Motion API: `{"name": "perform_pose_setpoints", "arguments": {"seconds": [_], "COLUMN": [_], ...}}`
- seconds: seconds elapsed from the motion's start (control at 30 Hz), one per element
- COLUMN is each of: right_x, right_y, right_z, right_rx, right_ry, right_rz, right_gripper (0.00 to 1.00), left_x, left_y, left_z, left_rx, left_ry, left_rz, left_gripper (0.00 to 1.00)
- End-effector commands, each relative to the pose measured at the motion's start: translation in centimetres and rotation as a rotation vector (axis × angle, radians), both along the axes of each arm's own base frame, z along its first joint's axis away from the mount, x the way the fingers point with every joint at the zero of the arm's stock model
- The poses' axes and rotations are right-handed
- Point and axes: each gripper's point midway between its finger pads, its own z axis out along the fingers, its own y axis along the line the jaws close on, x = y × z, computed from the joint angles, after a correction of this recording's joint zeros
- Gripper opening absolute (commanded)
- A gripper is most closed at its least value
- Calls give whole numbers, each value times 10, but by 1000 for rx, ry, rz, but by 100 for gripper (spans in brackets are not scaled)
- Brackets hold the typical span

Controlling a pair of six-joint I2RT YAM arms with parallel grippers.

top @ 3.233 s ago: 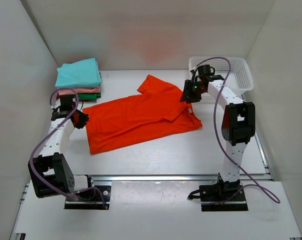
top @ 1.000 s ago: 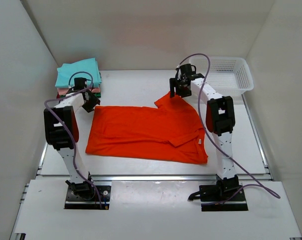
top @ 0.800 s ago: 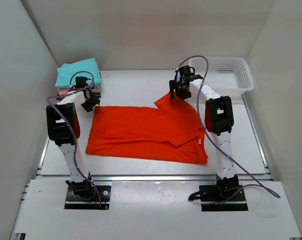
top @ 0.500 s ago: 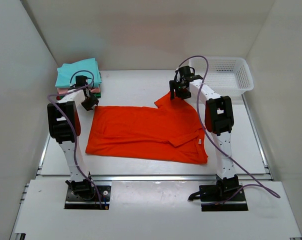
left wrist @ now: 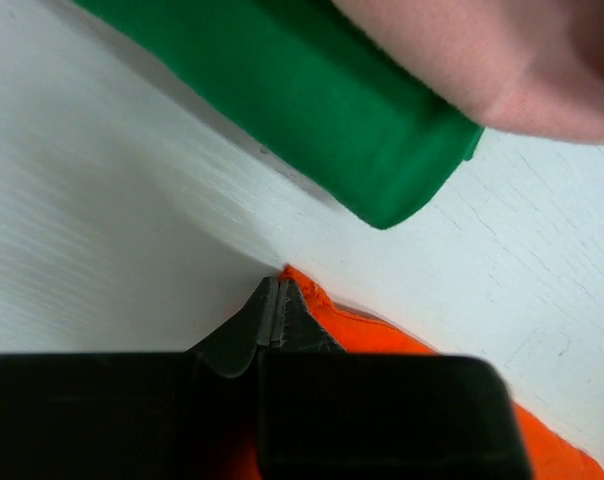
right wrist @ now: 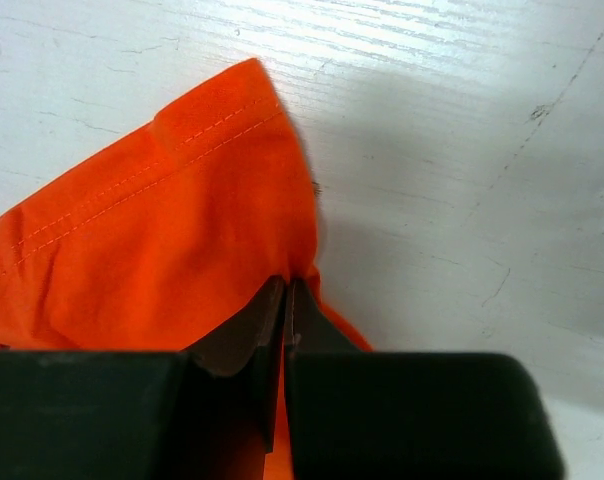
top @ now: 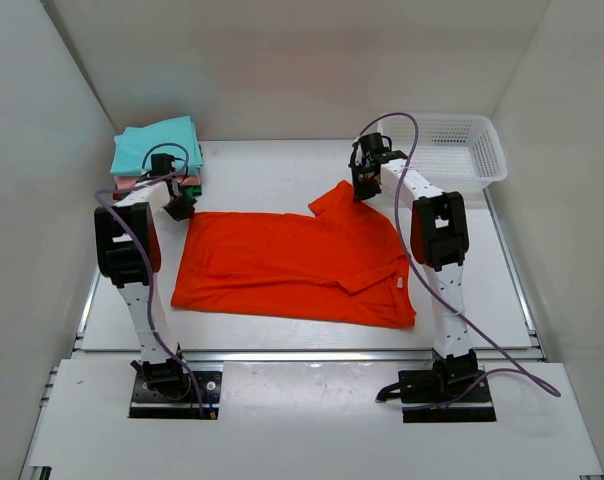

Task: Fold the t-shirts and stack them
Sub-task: Grap the side of the flattened tshirt furthest away from the robot with both arms, then fold the other side of the tshirt into a rectangle

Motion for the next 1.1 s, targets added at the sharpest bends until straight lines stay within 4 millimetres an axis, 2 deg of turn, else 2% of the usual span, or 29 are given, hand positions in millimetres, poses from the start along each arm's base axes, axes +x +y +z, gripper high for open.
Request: {"name": "perform_pose_setpoints", "arguments": {"seconds": [0.0,0.03,0.07,0.13,0.17,0.23,0.3,0.4,0.43,0.47,0.57,0.7,0.73,0.77,0.8,0.87,0.97,1.0,1.03,1.07], "right_x": [-1,0,5,7,11,12,11,5,0,1,-12,-33,-43,-51,-56,-76,-106,-118,-122,-136], "right_y": [1,6,2,7,6,7,6,6,6,7,7,5,6,2,5,3,1,1,2,-1], "right_z": [19,25,31,39,51,61,74,81,78,85,88,107,110,103,118,122,118,104,120,115], "right_rx": [8,9,17,33,38,49,58,59,60,67,76,99,115,123,145,156,160,161,172,178], "right_ry": [-16,-28,-45,-57,-84,-100,-119,-122,-112,-131,-123,-133,-125,-106,-134,-136,-119,-86,-134,-114], "right_rz": [19,27,16,31,27,33,40,50,49,52,43,47,55,49,58,62,76,76,88,79], "right_gripper": [0,0,0,0,0,0,0,0,0,0,0,0,0,0,1,0,0,0,0,0], "left_x": [7,7,13,18,21,20,17,11,8,5,-5,-23,-25,-32,-38,-45,-65,-68,-72,-77], "left_y": [-3,-8,-7,-8,-5,-11,-6,-6,-1,-4,-1,2,1,5,2,1,3,2,4,5], "left_z": [31,28,38,49,54,62,70,76,81,82,91,97,105,104,103,102,86,89,83,83], "left_rx": [-31,-33,-35,-48,-50,-71,-76,-87,-83,-84,-84,-85,-83,-74,-76,-68,-72,-65,-60,-51], "left_ry": [-86,-82,-111,-139,-157,-171,-186,-195,-200,-205,-214,-215,-232,-228,-221,-223,-187,-192,-178,-175], "left_rz": [-27,-40,-46,-51,-46,-57,-36,-36,-18,-25,-17,-4,-10,-3,-6,-10,-2,-11,-1,-3], "left_gripper": [0,0,0,0,0,0,0,0,0,0,0,0,0,0,0,0,0,0,0,0]}}
